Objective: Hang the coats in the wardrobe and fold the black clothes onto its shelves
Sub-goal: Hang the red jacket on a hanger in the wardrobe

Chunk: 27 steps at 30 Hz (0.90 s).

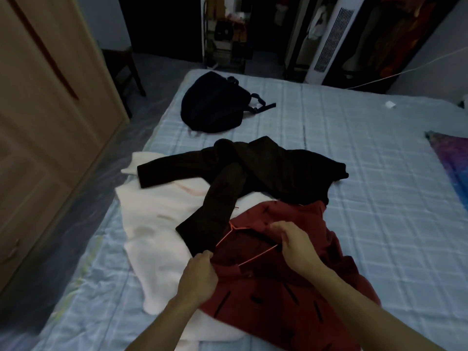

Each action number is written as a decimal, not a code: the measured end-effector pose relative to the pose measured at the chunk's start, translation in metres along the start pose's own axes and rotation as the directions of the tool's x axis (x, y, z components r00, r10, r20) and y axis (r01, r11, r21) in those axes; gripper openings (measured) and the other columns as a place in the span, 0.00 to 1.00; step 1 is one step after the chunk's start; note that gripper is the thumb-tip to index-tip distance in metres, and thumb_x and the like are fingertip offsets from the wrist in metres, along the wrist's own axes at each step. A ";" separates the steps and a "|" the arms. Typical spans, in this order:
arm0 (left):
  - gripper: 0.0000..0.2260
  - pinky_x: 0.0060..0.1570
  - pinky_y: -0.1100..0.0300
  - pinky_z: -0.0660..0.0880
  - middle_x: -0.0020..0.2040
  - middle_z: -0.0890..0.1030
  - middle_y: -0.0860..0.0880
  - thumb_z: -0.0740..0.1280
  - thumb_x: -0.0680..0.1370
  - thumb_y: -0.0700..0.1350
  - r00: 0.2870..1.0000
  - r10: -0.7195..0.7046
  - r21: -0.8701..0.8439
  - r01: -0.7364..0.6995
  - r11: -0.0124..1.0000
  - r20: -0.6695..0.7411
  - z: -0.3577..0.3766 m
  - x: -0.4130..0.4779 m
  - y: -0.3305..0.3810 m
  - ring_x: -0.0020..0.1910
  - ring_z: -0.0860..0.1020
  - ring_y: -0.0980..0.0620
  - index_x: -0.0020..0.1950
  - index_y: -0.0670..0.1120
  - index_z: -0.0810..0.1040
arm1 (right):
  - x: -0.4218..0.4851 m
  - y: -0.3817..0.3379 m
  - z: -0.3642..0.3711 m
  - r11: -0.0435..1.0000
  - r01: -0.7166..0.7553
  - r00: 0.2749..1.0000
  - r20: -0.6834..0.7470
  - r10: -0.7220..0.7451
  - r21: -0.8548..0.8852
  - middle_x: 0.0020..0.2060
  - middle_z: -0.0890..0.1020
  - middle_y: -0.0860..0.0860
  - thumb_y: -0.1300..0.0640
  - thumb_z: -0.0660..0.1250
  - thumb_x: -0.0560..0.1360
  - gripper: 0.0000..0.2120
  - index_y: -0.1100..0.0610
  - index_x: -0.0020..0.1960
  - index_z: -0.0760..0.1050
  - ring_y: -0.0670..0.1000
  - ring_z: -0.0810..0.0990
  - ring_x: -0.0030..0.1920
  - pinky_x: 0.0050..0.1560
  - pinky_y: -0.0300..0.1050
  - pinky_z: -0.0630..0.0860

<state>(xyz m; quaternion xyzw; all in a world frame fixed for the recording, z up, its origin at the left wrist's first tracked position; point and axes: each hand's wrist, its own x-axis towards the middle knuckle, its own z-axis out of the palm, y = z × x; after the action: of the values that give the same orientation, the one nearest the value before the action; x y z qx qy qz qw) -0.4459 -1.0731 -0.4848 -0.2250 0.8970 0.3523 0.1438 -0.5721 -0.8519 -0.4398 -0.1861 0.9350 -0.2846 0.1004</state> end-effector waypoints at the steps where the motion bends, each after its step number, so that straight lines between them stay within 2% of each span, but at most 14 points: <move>1: 0.17 0.58 0.53 0.73 0.60 0.77 0.44 0.57 0.78 0.37 1.000 -0.026 0.011 0.026 1.000 0.012 0.009 0.010 -0.007 0.59 0.76 0.45 0.66 0.44 0.73 | 0.014 0.013 0.009 1.000 -0.003 0.999 0.032 0.003 -0.020 0.56 0.80 0.53 0.73 0.57 0.75 0.21 0.57 0.62 0.78 0.52 0.79 0.57 0.61 0.43 0.74; 4: 0.18 0.55 0.53 0.74 0.56 0.77 0.44 0.57 0.76 0.38 0.996 -0.079 0.068 0.077 0.995 0.036 0.034 0.038 -0.025 0.56 0.76 0.46 0.64 0.44 0.74 | 0.050 0.049 0.034 0.996 -0.029 0.987 0.154 0.041 -0.079 0.57 0.80 0.52 0.75 0.58 0.71 0.27 0.55 0.62 0.78 0.52 0.79 0.58 0.63 0.43 0.73; 7: 0.23 0.58 0.54 0.73 0.62 0.73 0.45 0.58 0.74 0.39 0.996 -0.083 0.170 0.076 0.983 0.037 0.055 0.058 -0.038 0.58 0.73 0.45 0.70 0.46 0.70 | 0.078 0.076 0.058 0.992 -0.028 0.971 0.233 0.056 -0.124 0.61 0.79 0.52 0.77 0.58 0.67 0.31 0.55 0.64 0.77 0.53 0.77 0.62 0.66 0.45 0.71; 11: 0.31 0.63 0.52 0.73 0.73 0.64 0.42 0.64 0.71 0.35 0.997 -0.048 0.191 0.058 0.980 -0.056 0.073 0.076 -0.046 0.66 0.71 0.41 0.74 0.42 0.66 | 0.104 0.093 0.083 0.978 0.024 0.941 0.334 0.048 -0.207 0.68 0.73 0.53 0.76 0.59 0.68 0.34 0.55 0.70 0.72 0.53 0.70 0.69 0.72 0.44 0.64; 14: 0.34 0.56 0.47 0.78 0.70 0.70 0.39 0.69 0.64 0.31 0.991 0.013 0.184 0.012 0.983 -0.131 0.082 0.087 -0.063 0.63 0.75 0.37 0.70 0.41 0.70 | 0.119 0.108 0.099 0.965 0.057 0.921 0.387 0.049 -0.257 0.72 0.68 0.53 0.76 0.61 0.67 0.39 0.52 0.74 0.65 0.54 0.66 0.72 0.74 0.46 0.61; 17: 0.33 0.61 0.48 0.74 0.70 0.67 0.40 0.72 0.64 0.32 0.968 0.019 0.106 0.008 0.994 -0.251 0.084 0.092 -0.075 0.65 0.71 0.40 0.70 0.43 0.71 | 0.128 0.117 0.110 0.933 0.129 0.901 0.433 0.031 -0.336 0.72 0.68 0.52 0.70 0.64 0.70 0.35 0.50 0.74 0.65 0.54 0.67 0.71 0.71 0.47 0.64; 18: 0.34 0.63 0.49 0.72 0.70 0.65 0.41 0.73 0.64 0.32 0.952 -0.019 0.047 0.035 0.998 -0.306 0.084 0.092 -0.074 0.64 0.70 0.41 0.70 0.43 0.70 | 0.130 0.119 0.112 0.919 0.156 0.900 0.435 0.018 -0.362 0.71 0.70 0.51 0.68 0.66 0.71 0.33 0.50 0.74 0.66 0.54 0.69 0.70 0.70 0.48 0.67; 20: 0.36 0.62 0.49 0.73 0.67 0.63 0.43 0.76 0.64 0.32 0.893 -0.267 -0.186 0.212 0.960 -0.362 0.086 0.090 -0.069 0.58 0.72 0.42 0.69 0.44 0.67 | 0.131 0.121 0.116 0.901 0.170 0.908 0.418 0.014 -0.398 0.65 0.74 0.50 0.66 0.66 0.71 0.30 0.51 0.71 0.69 0.54 0.73 0.64 0.64 0.49 0.71; 22: 0.35 0.57 0.47 0.75 0.63 0.69 0.39 0.79 0.65 0.36 0.798 -0.529 -0.363 0.420 0.832 -0.289 0.087 0.091 -0.063 0.54 0.76 0.39 0.67 0.42 0.66 | 0.129 0.121 0.120 0.886 0.159 0.913 0.406 0.036 -0.436 0.59 0.77 0.49 0.66 0.66 0.71 0.26 0.50 0.67 0.70 0.53 0.75 0.58 0.59 0.48 0.72; 23: 0.31 0.54 0.47 0.75 0.59 0.75 0.38 0.78 0.66 0.39 0.778 -0.583 -0.362 0.487 0.795 -0.235 0.087 0.092 -0.061 0.53 0.77 0.36 0.64 0.40 0.67 | 0.128 0.121 0.121 0.879 0.155 0.912 0.407 0.049 -0.452 0.57 0.77 0.49 0.65 0.66 0.71 0.24 0.50 0.65 0.71 0.53 0.75 0.56 0.57 0.48 0.72; 25: 0.21 0.49 0.50 0.74 0.51 0.81 0.37 0.75 0.71 0.42 0.813 -0.555 -0.271 0.502 0.821 -0.177 0.087 0.093 -0.060 0.53 0.78 0.35 0.60 0.39 0.73 | 0.125 0.117 0.121 0.876 0.146 0.906 0.417 0.068 -0.459 0.54 0.78 0.50 0.63 0.65 0.74 0.18 0.52 0.62 0.72 0.53 0.76 0.55 0.56 0.48 0.72; 27: 0.15 0.46 0.52 0.73 0.49 0.83 0.38 0.74 0.72 0.42 0.853 -0.482 -0.237 0.435 0.869 -0.199 0.086 0.094 -0.059 0.50 0.80 0.36 0.57 0.39 0.78 | 0.122 0.113 0.117 0.896 0.115 0.905 0.417 0.083 -0.429 0.52 0.78 0.52 0.58 0.64 0.77 0.12 0.53 0.60 0.73 0.55 0.77 0.54 0.54 0.49 0.73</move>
<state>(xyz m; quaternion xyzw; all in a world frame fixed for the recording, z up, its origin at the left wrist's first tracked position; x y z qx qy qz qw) -0.4878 -1.0798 -0.6185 -0.4881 0.7915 0.3572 0.0875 -0.6814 -0.8722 -0.6104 -0.2694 0.9288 -0.0173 0.2540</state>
